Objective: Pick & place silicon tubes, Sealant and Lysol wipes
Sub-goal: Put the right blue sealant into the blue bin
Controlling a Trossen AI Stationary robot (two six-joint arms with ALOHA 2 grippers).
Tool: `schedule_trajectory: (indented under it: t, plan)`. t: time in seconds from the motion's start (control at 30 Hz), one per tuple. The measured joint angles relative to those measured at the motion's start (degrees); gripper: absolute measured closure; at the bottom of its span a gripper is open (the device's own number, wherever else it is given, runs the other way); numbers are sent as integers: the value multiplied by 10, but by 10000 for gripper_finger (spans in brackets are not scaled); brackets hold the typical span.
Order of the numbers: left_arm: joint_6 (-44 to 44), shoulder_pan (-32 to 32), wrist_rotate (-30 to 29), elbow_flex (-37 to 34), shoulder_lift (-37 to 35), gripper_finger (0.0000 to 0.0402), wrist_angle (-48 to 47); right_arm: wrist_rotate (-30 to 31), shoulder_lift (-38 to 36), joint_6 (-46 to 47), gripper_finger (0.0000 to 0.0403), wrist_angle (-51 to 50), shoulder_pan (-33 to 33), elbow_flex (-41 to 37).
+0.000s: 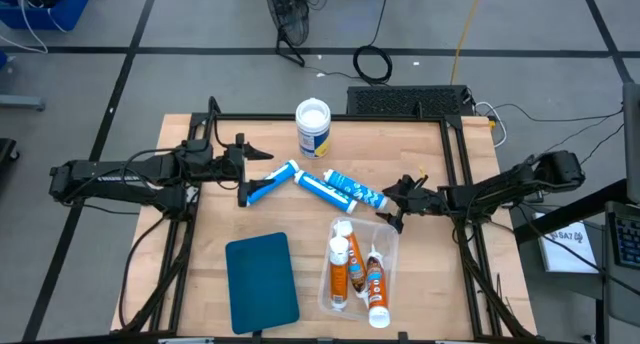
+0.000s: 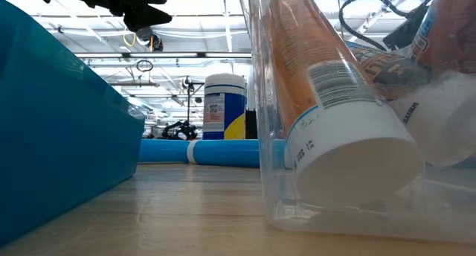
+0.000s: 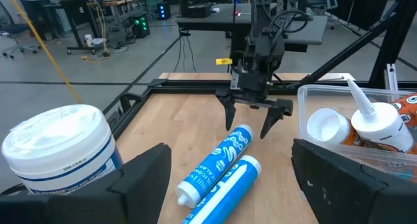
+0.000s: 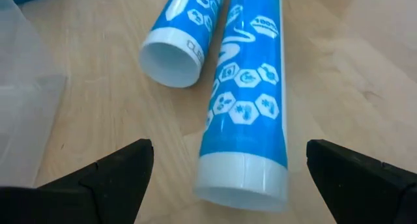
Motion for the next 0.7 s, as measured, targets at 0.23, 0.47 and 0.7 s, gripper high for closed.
schedule_trajectory:
  t: [0.23,0.47,0.7]
  plan:
    - [0,0,0,0,0,89,0,7,69,-34,26,49,-8,0]
    - [0,0,0,0,0,77,0,77,112,-31,39,53,-15,1]
    - [0,0,0,0,0,82,0,75,114,-45,148,56,-15,1]
